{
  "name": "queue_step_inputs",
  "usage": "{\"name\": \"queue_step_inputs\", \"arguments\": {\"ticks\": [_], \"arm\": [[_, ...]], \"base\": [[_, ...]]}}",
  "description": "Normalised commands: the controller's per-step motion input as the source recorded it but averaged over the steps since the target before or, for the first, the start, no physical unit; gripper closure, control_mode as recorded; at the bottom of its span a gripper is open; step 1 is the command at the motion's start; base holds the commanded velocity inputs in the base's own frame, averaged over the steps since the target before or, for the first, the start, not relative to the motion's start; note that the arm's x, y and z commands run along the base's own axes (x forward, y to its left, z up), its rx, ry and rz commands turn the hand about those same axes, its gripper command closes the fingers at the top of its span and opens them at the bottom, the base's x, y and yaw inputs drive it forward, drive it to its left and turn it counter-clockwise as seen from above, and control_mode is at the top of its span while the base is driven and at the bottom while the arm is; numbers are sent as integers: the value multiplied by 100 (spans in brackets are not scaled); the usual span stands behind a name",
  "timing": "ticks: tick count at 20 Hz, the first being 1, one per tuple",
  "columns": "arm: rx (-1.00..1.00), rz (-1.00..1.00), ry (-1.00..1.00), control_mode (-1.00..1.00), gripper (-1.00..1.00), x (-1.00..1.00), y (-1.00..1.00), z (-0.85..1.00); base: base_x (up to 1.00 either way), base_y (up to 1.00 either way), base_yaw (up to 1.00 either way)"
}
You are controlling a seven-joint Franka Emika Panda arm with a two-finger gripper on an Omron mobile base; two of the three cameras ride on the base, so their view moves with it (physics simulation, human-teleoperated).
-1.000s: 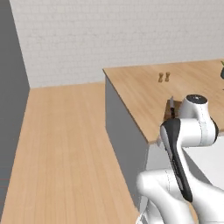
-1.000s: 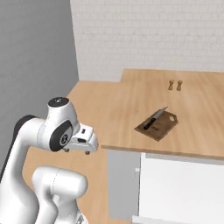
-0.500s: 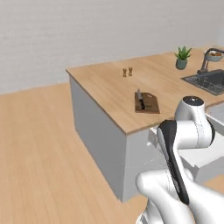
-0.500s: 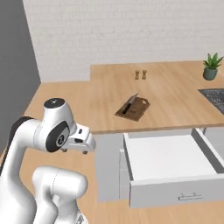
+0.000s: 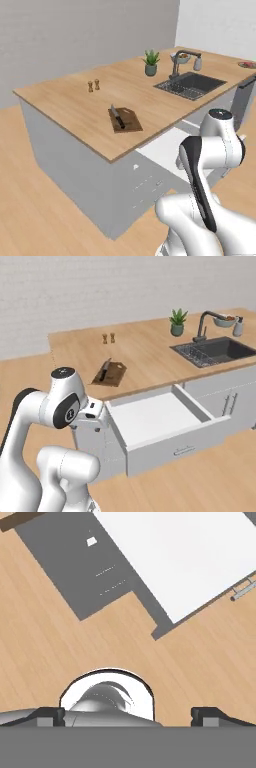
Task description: Pick up the knife from the drawer and place it on the cutting board. Then place the meat from the plate to the cutting board.
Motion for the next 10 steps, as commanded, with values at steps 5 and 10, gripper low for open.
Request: {"name": "queue_step_inputs", "arguments": {"ticks": [5, 10], "arm": [[0, 0, 0, 100, -100, 0, 0, 0], [0, 0, 0, 100, -100, 0, 0, 0]], "base": [[0, -43, -51], [29, -78, -59]]}}
